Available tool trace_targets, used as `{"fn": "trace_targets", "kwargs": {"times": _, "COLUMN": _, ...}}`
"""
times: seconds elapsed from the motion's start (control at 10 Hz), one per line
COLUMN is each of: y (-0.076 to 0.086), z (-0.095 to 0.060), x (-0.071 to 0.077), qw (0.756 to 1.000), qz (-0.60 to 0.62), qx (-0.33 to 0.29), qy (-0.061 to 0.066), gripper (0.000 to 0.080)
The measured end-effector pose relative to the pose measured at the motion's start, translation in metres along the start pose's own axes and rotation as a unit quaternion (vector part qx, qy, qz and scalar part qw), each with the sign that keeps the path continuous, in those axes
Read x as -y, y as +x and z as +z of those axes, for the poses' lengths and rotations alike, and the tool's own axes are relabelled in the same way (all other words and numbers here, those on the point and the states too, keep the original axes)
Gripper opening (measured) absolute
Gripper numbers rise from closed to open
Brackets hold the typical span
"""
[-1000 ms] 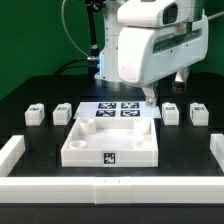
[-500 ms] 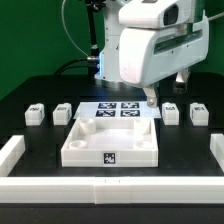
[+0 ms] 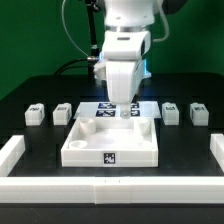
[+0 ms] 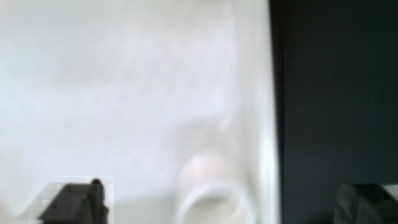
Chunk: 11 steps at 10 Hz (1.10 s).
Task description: Assemble one leg
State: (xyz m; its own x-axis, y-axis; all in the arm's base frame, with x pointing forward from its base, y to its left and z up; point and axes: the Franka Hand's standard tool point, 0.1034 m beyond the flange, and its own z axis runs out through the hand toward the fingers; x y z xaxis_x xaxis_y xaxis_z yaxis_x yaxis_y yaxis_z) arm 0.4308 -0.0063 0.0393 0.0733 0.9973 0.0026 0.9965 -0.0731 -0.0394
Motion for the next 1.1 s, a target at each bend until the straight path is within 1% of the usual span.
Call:
{"fn": "trace_targets", "kwargs": {"times": 0.1, "y": -0.003, "z": 0.013, "x": 0.007, "qw": 1.0, "qz": -0.029, "qx": -0.004, "qy": -0.002, "gripper": 0.065}}
{"fn": "trace_targets", "kwargs": {"times": 0.2, "y": -0.003, "z": 0.024, "x": 0.01, "qw": 1.0, "qz": -0.019, "qx": -0.007, "qy": 0.0, "gripper": 0.065}}
{"fn": "trace_targets", "kwargs": {"times": 0.3, "y": -0.006, "z": 0.031, "x": 0.008, "qw": 1.0, "qz": -0.016, "qx": -0.009, "qy": 0.001, "gripper": 0.065}}
{"fn": "trace_targets", "kwargs": {"times": 0.4, "y": -0.008, "z": 0.033, "x": 0.005, "qw": 1.0, "qz": -0.013, "qx": -0.009, "qy": 0.001, "gripper": 0.065}}
{"fn": "trace_targets", "kwargs": {"times": 0.5, "y": -0.008, "z": 0.033, "x": 0.005, "qw": 1.0, "qz": -0.012, "qx": -0.009, "qy": 0.001, "gripper": 0.065}}
{"fn": "trace_targets", "kwargs": {"times": 0.8, "y": -0.008, "z": 0.034, "x": 0.006, "qw": 1.0, "qz": -0.012, "qx": -0.009, "qy": 0.002, "gripper": 0.0249}}
{"fn": "trace_targets", "kwargs": {"times": 0.9, "y": -0.008, "z": 0.034, "x": 0.006, "qw": 1.0, "qz": -0.012, "qx": -0.009, "qy": 0.002, "gripper": 0.0249}}
{"fn": "trace_targets", "kwargs": {"times": 1.0, "y": -0.008, "z": 0.034, "x": 0.006, "qw": 1.0, "qz": -0.012, "qx": -0.009, "qy": 0.001, "gripper": 0.0073}}
{"fn": "trace_targets", "kwargs": {"times": 1.1, "y": -0.008, "z": 0.033, "x": 0.005, "qw": 1.0, "qz": -0.012, "qx": -0.009, "qy": -0.001, "gripper": 0.0059}}
